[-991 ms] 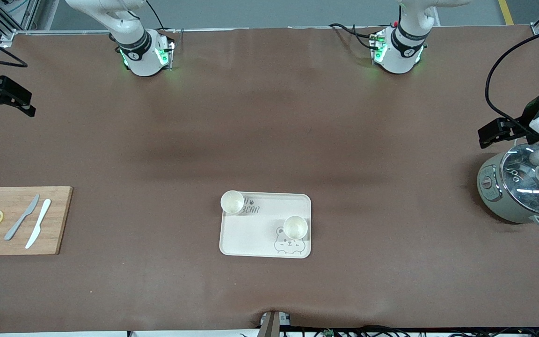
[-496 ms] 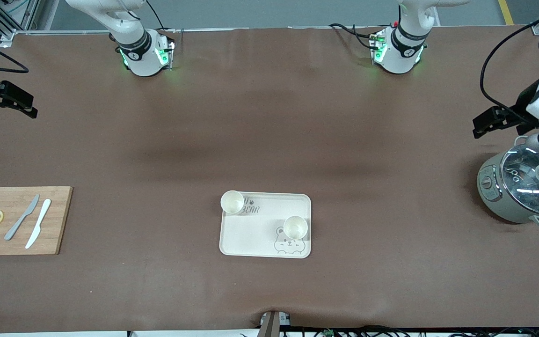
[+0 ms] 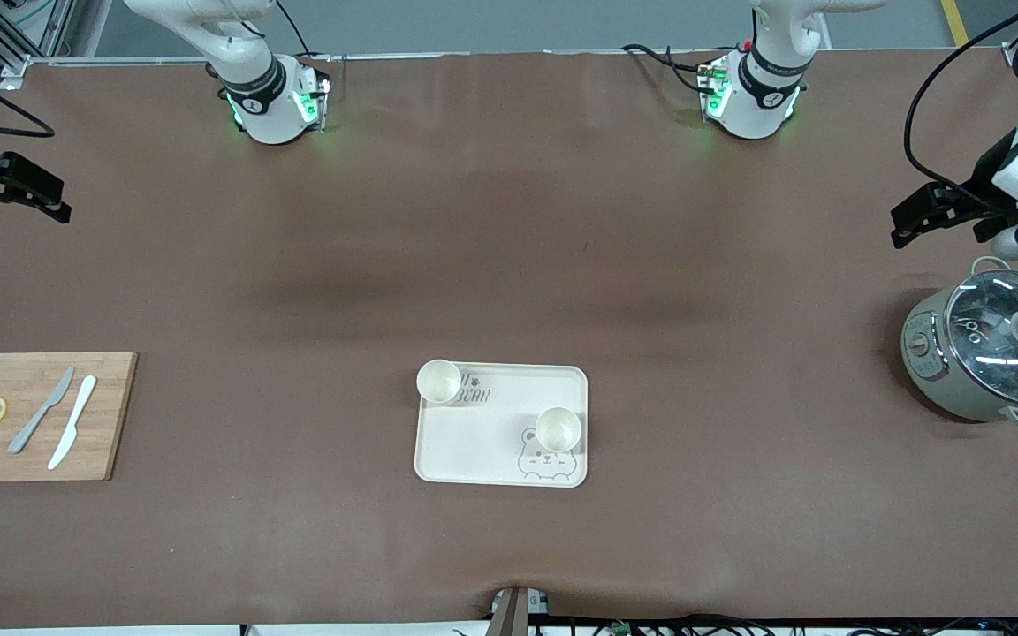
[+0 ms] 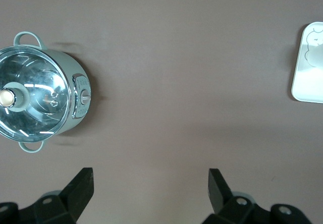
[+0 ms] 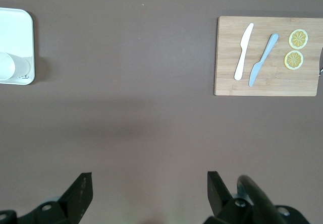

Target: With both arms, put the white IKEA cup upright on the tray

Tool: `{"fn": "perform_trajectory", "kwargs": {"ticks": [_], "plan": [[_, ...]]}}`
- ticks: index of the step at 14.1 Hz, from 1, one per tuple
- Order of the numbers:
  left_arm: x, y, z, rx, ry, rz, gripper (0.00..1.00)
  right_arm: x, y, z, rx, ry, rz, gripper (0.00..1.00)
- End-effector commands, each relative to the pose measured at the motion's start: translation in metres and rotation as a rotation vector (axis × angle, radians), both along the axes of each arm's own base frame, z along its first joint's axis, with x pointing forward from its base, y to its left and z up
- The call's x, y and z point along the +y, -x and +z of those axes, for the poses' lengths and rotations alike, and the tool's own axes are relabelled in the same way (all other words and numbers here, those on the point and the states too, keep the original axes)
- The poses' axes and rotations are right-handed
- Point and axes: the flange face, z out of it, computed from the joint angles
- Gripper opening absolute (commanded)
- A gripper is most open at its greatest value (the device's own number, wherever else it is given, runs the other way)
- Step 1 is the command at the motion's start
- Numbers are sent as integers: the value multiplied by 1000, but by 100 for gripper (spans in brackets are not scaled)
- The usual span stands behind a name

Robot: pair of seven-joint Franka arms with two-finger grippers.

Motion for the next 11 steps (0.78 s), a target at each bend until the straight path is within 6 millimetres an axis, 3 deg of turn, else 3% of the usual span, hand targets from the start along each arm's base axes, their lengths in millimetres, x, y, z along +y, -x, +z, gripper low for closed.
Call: {"fn": "perform_trajectory", "kwargs": {"ticks": [1, 11], "plan": [[-1, 0, 6, -13, 23, -14, 100, 1, 2, 6, 2, -2, 2, 100], [-6, -8, 4, -13, 28, -7, 100, 1, 1, 5, 4, -2, 2, 100]]}}
